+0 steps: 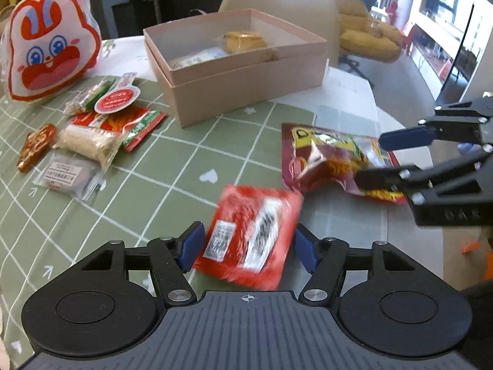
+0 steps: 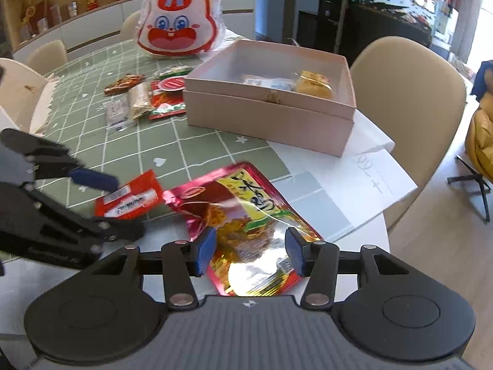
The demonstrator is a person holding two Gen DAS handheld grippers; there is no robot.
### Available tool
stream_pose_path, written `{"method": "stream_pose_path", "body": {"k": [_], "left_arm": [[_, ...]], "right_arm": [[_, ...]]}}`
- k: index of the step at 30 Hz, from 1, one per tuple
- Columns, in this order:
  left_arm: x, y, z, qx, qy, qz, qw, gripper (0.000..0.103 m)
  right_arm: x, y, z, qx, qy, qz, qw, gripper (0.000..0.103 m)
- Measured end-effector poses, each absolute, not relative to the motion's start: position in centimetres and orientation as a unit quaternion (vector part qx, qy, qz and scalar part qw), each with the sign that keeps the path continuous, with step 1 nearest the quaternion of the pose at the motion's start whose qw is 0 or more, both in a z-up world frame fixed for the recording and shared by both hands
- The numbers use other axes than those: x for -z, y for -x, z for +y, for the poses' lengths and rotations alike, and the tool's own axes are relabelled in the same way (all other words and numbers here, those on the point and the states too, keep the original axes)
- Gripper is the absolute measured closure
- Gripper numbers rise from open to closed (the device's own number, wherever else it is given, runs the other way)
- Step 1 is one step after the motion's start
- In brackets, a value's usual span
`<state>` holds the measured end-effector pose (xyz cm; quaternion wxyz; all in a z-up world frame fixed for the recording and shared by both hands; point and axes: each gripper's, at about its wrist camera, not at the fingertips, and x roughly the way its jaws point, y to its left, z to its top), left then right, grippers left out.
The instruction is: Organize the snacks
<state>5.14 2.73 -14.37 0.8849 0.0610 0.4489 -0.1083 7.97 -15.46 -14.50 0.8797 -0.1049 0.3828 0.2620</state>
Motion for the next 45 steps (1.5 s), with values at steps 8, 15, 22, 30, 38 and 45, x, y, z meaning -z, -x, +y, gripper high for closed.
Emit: {"method": "stream_pose_path", "body": {"k": [8, 15, 22, 30, 38, 45], "left_arm": [[14.4, -5.7, 3.2, 0.122, -0.042, 0.452, 0.883, 0.03], [13.9, -5.6, 5.8, 0.098, 0.033, 0.459, 0.882, 0.067], [13.8, -5.3, 4.6, 0.123, 0.01, 0.46, 0.879, 0.069], [13.8, -3.7, 1.1, 0.145, -0.099, 0.426, 0.887, 0.069], [13.4, -4.0, 0.2, 0.151, -0.102, 0.458, 0.87, 0.062], [13.7, -2.8, -1.5, 0.143, -0.137, 0.44, 0.876, 0.062]], "right_arm": [[13.1, -7.9, -15.7, -0.332, 0.159, 0.324, 0.872, 0.035], [14.6, -13.6, -17.1, -0.362, 0.1, 0.392, 0.84, 0.027], [15.6, -15.2, -17.9, -0.37, 0.023, 0.436, 0.82, 0.021], [16.3, -10.9, -14.6, -0.373, 0.125, 0.392, 0.832, 0.013], [15.8, -11.0, -14.9, -0.341, 0.115, 0.405, 0.84, 0.034], [16.1, -10.5, -15.4, -0.317, 0.096, 0.406, 0.852, 0.036]]}}
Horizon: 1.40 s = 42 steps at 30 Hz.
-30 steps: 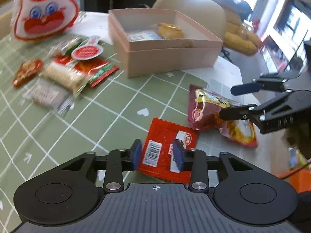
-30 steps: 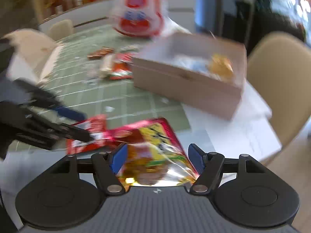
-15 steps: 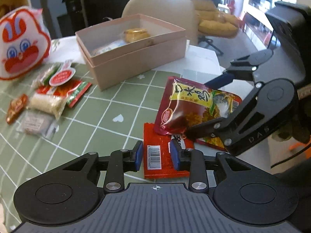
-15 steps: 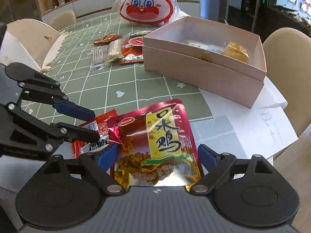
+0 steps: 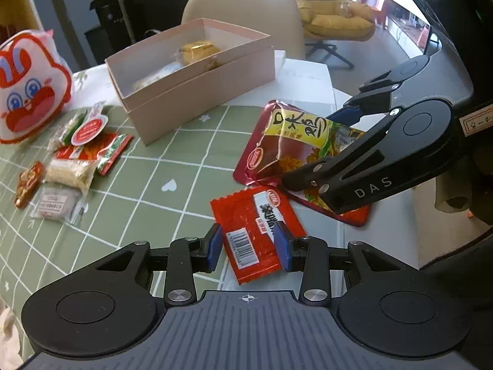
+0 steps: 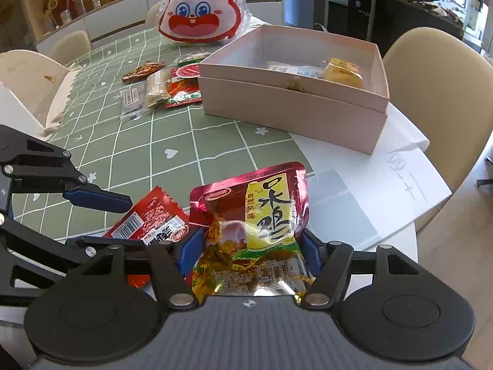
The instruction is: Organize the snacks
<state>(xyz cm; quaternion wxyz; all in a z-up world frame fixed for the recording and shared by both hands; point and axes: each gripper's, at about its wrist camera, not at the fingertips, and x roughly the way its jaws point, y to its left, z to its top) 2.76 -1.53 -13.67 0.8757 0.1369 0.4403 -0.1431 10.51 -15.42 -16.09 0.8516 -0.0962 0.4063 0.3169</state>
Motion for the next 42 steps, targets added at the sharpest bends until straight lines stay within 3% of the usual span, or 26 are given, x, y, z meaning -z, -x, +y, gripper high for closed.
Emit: {"method": "stream_pose_path", "body": {"k": [4, 8, 17, 21, 23, 29, 32, 34, 42], "left_arm": [[13.9, -2.7, -2.0, 0.16, -0.125, 0.435, 0.877, 0.062], [14.3, -2.6, -2.8, 0.168, -0.143, 0.429, 0.876, 0.05], [14.4, -3.2, -1.9, 0.12, -0.128, 0.431, 0.885, 0.051], [14.7, -3.3, -2.0, 0.154, -0.105, 0.435, 0.881, 0.014], [15.1, -3.3, -2.5, 0.165, -0.107, 0.435, 0.879, 0.006], [15.5, -4.0, -1.1, 0.128, -0.072, 0.439, 0.886, 0.006], [15.1, -3.7, 0.6, 0.122, -0.05, 0.424, 0.896, 0.018], [14.9, -3.5, 1.1, 0.113, -0.051, 0.419, 0.899, 0.037], [14.1, -4.4, 3.2, 0.116, 0.017, 0.44, 0.89, 0.042]], "right_arm": [[16.1, -10.5, -16.2, -0.31, 0.083, 0.409, 0.854, 0.036], [16.0, -10.2, -16.9, -0.307, 0.072, 0.409, 0.856, 0.037], [16.2, -9.6, -17.2, -0.3, 0.07, 0.399, 0.864, 0.036], [16.3, -9.4, -17.3, -0.299, 0.068, 0.396, 0.866, 0.036], [16.3, -9.4, -17.3, -0.3, 0.068, 0.396, 0.865, 0.036], [16.3, -9.4, -17.4, -0.3, 0.067, 0.398, 0.864, 0.036], [16.3, -9.4, -17.4, -0.301, 0.066, 0.398, 0.864, 0.036], [16.3, -9.4, -17.4, -0.3, 0.066, 0.398, 0.864, 0.036], [16.3, -9.5, -17.4, -0.299, 0.065, 0.401, 0.863, 0.036]]}}
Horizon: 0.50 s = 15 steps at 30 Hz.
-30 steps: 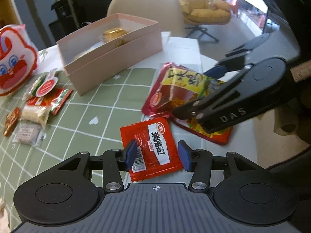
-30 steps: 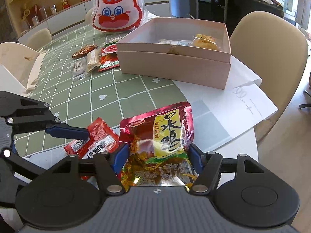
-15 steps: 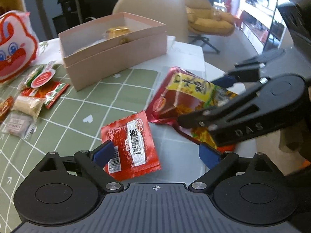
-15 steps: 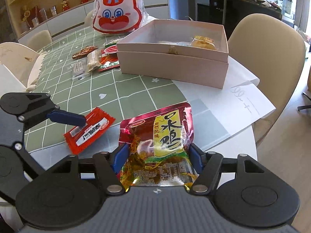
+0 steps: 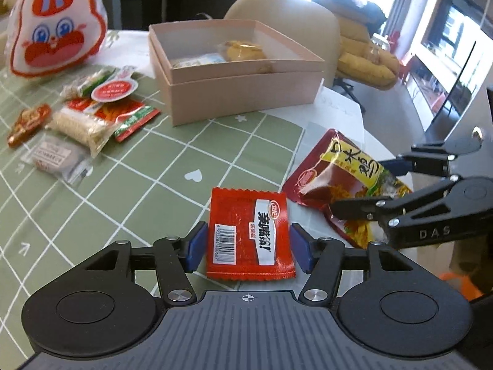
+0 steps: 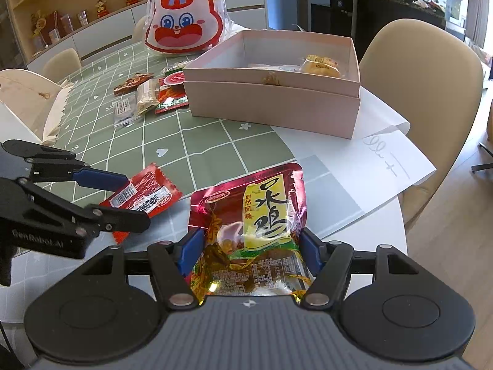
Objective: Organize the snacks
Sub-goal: 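Carry the red packet and chicken pack to the pink box with both tools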
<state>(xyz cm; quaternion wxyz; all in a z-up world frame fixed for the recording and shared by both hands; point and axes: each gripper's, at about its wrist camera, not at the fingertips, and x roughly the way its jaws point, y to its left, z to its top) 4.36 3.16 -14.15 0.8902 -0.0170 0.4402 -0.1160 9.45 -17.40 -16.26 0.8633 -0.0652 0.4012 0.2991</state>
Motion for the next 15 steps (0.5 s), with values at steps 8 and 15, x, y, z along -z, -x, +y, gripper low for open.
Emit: {"method": "stream_pose_path", "body": {"k": [8, 15], "left_arm": [[13.4, -4.2, 2.9, 0.123, 0.012, 0.436, 0.891, 0.062], [12.3, -3.5, 2.8, 0.124, 0.014, 0.422, 0.898, 0.063]], "right_arm": [[15.7, -9.9, -17.9, -0.299, 0.033, 0.417, 0.858, 0.044], [13.2, -9.8, -18.2, -0.311, 0.024, 0.39, 0.867, 0.079]]}}
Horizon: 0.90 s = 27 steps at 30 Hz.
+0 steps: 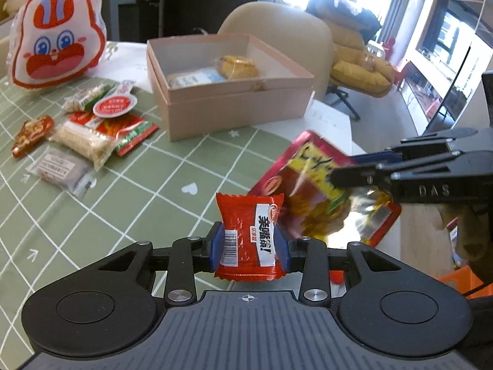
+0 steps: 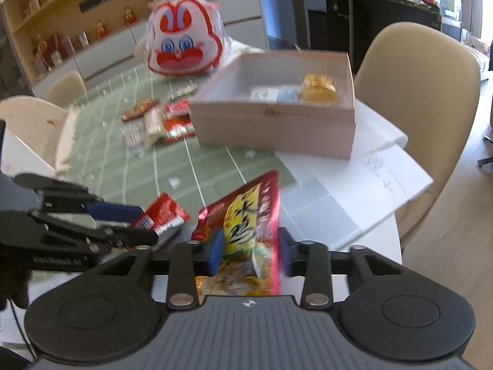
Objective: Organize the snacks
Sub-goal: 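Carry the red packet and chicken pack to the pink box with both tools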
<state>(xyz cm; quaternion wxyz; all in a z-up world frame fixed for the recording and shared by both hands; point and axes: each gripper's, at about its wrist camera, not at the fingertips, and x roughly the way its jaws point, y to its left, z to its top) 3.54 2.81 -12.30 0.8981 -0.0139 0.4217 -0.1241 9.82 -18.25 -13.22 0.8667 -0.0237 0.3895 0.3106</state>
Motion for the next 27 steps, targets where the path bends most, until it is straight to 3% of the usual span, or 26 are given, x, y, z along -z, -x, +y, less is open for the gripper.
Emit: {"method": "stream_pose_path", "body": {"k": [4, 10, 17, 19, 27], "left_arm": [[11.6, -3.2, 2.7, 0.123, 0.016, 0.414, 0.902, 0.063], [12.3, -3.3, 2.6, 0.121, 0.022, 0.427, 0.896, 0.063], [13.2, -3.7, 2.3, 0.123, 0.029, 0.434, 0.892, 0.064], [13.3, -3.9, 2.4, 0.124, 0.031, 0.435, 0.891, 0.064], [13.4, -4.0, 2.6, 0.128, 0.038, 0.433, 0.891, 0.064]], "right_arm": [[12.2, -10.0, -18.4, -0.316, 0.028, 0.378, 0.87, 0.094], [12.3, -10.2, -18.4, -0.329, 0.019, 0.386, 0.862, 0.093], [16.4, -13.6, -20.9, -0.294, -0.105, 0.456, 0.833, 0.07], [16.6, -13.9, -21.2, -0.301, -0.134, 0.461, 0.824, 0.056], [16.8, -14.0, -21.3, -0.286, -0.169, 0.462, 0.822, 0.055]]}}
